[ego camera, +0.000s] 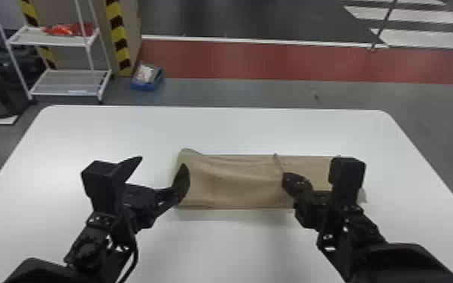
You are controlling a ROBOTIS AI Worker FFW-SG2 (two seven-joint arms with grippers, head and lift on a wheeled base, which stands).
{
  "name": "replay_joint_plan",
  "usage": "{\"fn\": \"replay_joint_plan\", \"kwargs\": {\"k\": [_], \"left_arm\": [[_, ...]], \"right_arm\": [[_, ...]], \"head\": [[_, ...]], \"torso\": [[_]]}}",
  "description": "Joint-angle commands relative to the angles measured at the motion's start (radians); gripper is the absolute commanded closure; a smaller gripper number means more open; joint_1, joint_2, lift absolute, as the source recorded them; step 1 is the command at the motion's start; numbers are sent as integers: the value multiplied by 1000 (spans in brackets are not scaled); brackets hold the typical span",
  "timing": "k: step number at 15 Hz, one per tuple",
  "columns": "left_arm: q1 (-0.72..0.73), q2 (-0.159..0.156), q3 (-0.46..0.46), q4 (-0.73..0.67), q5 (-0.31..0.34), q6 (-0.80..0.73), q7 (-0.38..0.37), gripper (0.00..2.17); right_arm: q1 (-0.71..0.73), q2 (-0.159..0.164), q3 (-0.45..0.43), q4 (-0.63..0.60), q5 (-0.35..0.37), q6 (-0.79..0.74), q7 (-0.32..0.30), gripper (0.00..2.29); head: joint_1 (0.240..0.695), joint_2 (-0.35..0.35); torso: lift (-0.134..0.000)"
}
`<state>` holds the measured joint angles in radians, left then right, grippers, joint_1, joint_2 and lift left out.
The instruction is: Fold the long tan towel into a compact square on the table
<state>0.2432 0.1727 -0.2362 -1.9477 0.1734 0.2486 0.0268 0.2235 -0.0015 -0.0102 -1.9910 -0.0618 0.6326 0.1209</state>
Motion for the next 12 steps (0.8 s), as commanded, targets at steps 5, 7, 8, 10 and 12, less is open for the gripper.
{"fn": "replay_joint_plan", "kwargs": {"k": [5,7,8,10,12], "left_arm": [[11,2,1,-10,-3,2,7,33],[10,-2,-2,-7,-5,2,5,33],[5,-5,-3,-4,-9,2,4,33],[1,-5,-5,0,-11,5,4,33],[1,-4,-5,1,-11,8,2,33]], "right_arm": [[17,0,-25,28,2,-155,-10,1511],[4,0,-33,51,2,-109,-10,1511],[-1,0,-31,63,5,-109,-10,1511],[-16,2,-28,90,8,-96,-10,1504],[-41,2,-28,118,11,-69,-10,1382]], "head": [[695,-89],[695,-99],[695,-103],[695,-109],[695,-111]], "torso": [[-123],[-123],[-123],[-123],[-123]]}}
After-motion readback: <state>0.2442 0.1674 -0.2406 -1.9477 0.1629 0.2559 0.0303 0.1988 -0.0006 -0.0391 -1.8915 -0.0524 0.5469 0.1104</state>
